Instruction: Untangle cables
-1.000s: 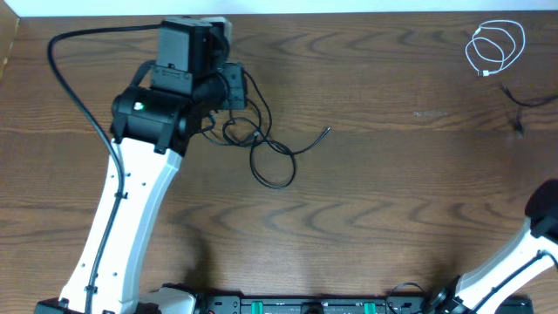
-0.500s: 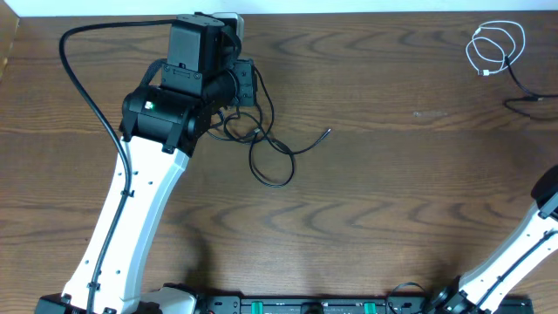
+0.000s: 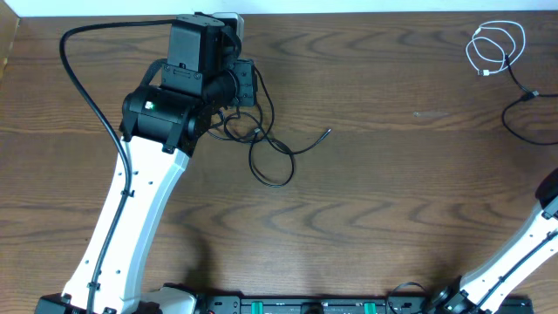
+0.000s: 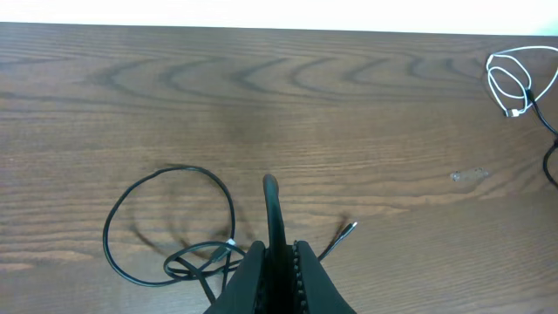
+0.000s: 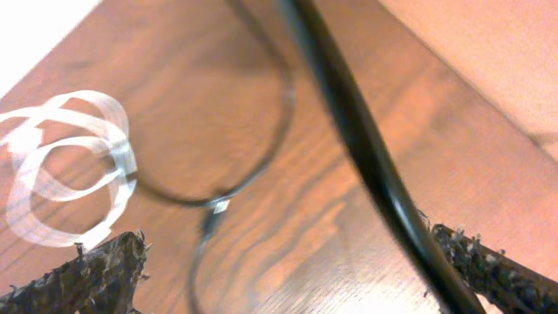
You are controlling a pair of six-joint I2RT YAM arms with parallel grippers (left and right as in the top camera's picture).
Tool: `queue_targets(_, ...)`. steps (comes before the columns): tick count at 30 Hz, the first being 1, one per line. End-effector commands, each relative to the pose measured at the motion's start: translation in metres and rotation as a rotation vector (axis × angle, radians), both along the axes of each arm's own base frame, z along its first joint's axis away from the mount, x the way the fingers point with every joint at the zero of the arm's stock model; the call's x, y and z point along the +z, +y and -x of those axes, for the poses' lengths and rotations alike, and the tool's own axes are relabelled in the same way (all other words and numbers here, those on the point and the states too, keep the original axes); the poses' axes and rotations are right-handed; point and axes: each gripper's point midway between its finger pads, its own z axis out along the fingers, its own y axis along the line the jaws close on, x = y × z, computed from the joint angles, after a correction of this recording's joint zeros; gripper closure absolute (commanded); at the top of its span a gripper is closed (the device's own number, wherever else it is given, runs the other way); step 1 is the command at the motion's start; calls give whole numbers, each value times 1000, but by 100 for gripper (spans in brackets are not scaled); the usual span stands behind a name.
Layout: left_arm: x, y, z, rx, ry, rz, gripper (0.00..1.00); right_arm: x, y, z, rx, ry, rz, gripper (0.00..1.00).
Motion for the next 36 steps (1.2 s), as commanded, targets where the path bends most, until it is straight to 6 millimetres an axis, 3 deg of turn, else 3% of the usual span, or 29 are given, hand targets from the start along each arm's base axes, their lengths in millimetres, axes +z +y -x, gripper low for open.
queue_targets(1,2,-3,-2,-9,-7,0,93,81,30,3,181,-126,70,1)
queue_targets(6,2,-3,-2,-9,-6,0,93,115,14,62,-128,-29,150,1)
queue_targets(9,2,-3,-2,-9,-6,-1,93,131,20,71,-145,-43,158,1)
queue_targets(14,2,-3,-2,-9,-6,0,92,143,60,48,21,-167,33,1)
queue_targets(16,2,-6,-1,-24,-3,12,93,146,97,29,196,-226,-60,1)
queue_targets(20,5,-16,1,-67,-2,52,93,146,144,13,389,-242,-111,1)
queue_targets(25,12,-45,16,-237,14,155,93,142,192,1,508,-218,-144,1)
queue_targets(31,28,-83,48,-500,37,317,93,139,238,-10,602,-199,-166,1)
queue_targets(33,31,-87,53,-529,45,344,91,138,249,-11,623,-192,-173,1)
queue_targets(36,31,-87,53,-530,49,345,63,137,263,-12,649,-181,-183,1)
